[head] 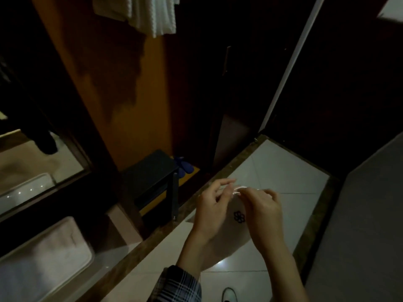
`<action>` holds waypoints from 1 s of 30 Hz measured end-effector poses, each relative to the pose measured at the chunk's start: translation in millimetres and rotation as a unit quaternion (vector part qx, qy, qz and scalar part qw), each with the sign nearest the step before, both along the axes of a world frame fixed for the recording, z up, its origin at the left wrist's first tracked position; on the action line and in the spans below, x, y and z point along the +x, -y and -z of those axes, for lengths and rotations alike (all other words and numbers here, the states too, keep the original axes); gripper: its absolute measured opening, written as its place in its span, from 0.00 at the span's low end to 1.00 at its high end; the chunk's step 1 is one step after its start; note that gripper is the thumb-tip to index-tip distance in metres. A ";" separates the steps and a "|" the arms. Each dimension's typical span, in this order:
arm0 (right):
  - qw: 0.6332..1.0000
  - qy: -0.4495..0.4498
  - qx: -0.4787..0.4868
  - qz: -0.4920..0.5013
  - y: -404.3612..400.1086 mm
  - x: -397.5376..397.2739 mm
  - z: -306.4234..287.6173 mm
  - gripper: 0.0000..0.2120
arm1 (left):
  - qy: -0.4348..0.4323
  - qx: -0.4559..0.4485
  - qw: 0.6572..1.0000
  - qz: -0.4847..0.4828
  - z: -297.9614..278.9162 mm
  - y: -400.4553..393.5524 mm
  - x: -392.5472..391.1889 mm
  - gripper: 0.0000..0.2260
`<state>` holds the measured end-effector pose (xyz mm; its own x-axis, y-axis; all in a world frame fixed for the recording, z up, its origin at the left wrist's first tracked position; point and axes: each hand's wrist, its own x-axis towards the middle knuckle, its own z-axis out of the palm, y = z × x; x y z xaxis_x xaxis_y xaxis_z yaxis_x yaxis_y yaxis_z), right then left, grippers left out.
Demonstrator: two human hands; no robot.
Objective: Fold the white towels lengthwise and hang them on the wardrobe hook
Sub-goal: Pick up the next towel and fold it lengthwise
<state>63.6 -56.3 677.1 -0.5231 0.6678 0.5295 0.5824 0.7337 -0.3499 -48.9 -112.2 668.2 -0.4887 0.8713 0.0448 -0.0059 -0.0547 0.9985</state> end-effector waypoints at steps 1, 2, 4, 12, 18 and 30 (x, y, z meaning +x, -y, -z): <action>0.999 0.010 -0.030 0.005 -10.8 3.4 0.2 0.11 | -0.005 -0.003 1.000 0.007 -0.3 -10.4 2.2 0.10; 0.997 0.022 -0.067 0.008 -21.9 6.4 -0.8 0.10 | -0.014 -0.010 1.000 0.016 -0.9 -20.5 4.7 0.11; 0.990 0.055 -0.129 0.000 -48.2 11.4 -2.0 0.07 | -0.029 -0.017 0.999 0.037 -0.9 -42.3 8.8 0.13; 0.987 0.015 -0.137 -0.080 -147.0 40.4 -8.3 0.04 | -0.072 -0.024 0.996 0.037 5.8 -131.4 32.0 0.13; 0.987 -0.011 -0.124 -0.105 -206.2 59.7 -4.5 0.04 | -0.050 -0.044 0.997 0.050 3.6 -179.2 49.2 0.16; 0.990 -0.062 -0.044 -0.116 -296.0 31.3 -3.8 0.10 | -0.034 -0.053 0.995 0.078 -10.3 -267.5 20.6 0.34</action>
<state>94.9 239.7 680.9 -0.6025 0.5835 0.5445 0.3497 0.8063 -0.4771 -28.3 155.3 678.5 -0.3463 0.9378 -0.0233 0.0626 0.0479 0.9969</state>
